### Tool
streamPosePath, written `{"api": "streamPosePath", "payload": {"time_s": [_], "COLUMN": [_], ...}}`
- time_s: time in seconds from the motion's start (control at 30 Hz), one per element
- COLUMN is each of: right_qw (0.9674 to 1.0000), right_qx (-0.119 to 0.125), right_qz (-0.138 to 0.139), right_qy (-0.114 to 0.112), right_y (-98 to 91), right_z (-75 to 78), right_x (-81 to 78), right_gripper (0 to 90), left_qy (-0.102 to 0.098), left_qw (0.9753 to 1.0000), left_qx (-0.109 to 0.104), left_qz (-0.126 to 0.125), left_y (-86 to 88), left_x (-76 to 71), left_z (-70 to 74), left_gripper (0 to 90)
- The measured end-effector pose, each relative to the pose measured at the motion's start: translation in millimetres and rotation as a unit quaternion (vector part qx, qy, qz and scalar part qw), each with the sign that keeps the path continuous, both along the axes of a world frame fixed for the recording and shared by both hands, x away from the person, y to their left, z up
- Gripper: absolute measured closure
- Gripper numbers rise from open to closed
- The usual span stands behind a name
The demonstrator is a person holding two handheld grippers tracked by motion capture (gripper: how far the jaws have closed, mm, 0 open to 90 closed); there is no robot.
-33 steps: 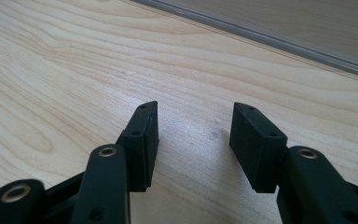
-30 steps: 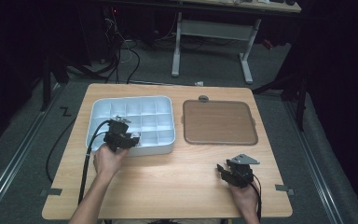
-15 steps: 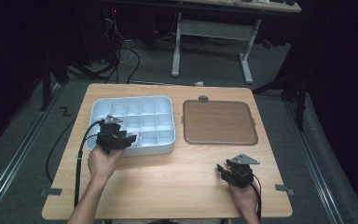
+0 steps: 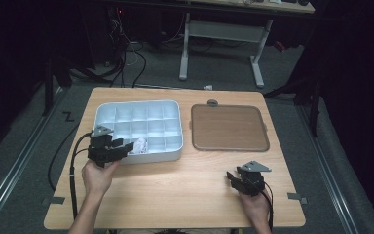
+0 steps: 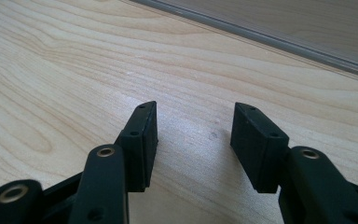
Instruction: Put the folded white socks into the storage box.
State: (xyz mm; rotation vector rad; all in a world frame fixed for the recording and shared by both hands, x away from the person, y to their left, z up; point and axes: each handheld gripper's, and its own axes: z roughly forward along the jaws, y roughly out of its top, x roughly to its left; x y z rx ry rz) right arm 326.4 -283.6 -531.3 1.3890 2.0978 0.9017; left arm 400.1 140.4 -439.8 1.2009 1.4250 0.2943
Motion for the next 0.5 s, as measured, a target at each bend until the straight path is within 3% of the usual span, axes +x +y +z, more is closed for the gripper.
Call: {"api": "streamPosePath", "payload": {"time_s": [0.5], "right_qw": [1.0000], "right_qx": [0.000], "right_qz": [-0.001], "right_qy": [0.000], "right_y": [0.3], "right_z": [0.0], "right_x": [-0.1], "right_gripper": [51.3], "left_qy": [-0.019], "left_qw": [0.9996], "left_qx": [-0.020], "left_qz": [-0.008], "left_y": [10.8], "left_x": [-23.1], "left_z": [5.0], "left_gripper": [46.8]}}
